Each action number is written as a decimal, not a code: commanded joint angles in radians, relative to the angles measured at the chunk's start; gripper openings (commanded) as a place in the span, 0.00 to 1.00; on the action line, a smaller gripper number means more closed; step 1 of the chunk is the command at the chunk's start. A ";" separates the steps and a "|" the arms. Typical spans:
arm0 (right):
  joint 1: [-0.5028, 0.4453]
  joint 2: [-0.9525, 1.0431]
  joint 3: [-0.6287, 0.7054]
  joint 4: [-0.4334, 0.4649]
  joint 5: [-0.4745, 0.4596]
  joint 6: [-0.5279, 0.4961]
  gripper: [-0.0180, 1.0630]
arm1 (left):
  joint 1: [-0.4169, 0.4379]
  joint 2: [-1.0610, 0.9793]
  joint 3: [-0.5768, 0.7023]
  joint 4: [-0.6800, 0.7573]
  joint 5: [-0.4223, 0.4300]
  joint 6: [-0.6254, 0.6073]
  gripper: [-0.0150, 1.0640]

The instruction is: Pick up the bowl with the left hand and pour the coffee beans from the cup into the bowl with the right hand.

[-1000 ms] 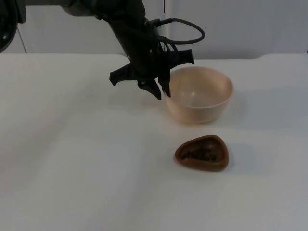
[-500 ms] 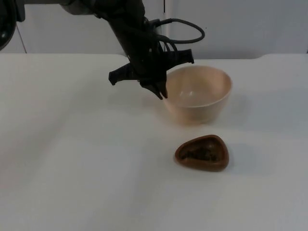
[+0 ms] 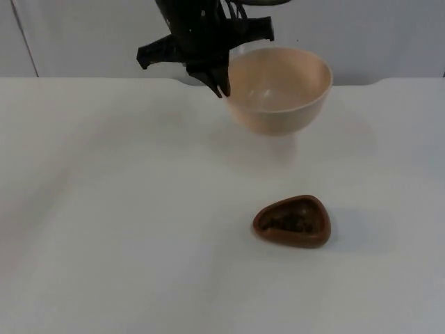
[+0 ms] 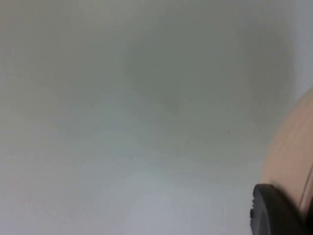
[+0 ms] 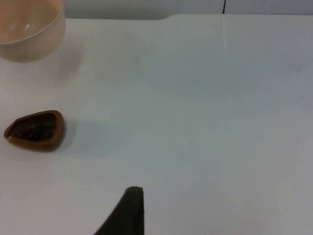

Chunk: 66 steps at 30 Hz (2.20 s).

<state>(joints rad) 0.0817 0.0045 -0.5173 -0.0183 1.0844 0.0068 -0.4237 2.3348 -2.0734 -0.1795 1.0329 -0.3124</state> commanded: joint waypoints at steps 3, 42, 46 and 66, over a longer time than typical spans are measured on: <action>-0.008 -0.005 0.001 -0.004 -0.006 -0.001 0.99 | -0.005 -0.037 -0.007 0.011 0.052 -0.006 0.01; -0.008 -0.005 0.001 -0.004 -0.006 -0.001 0.99 | 0.006 -0.567 0.786 0.031 -0.171 0.095 0.01; -0.008 -0.005 0.001 -0.004 -0.006 -0.001 0.99 | 0.006 -0.606 0.863 0.031 -0.171 0.095 0.01; -0.008 -0.005 0.001 -0.004 -0.006 -0.001 0.99 | 0.006 -0.706 1.064 0.095 -0.201 0.060 0.01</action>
<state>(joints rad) 0.0817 0.0045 -0.5173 -0.0183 1.0844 0.0068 -0.4231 1.6422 -1.0119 -0.1060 0.8386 -0.2426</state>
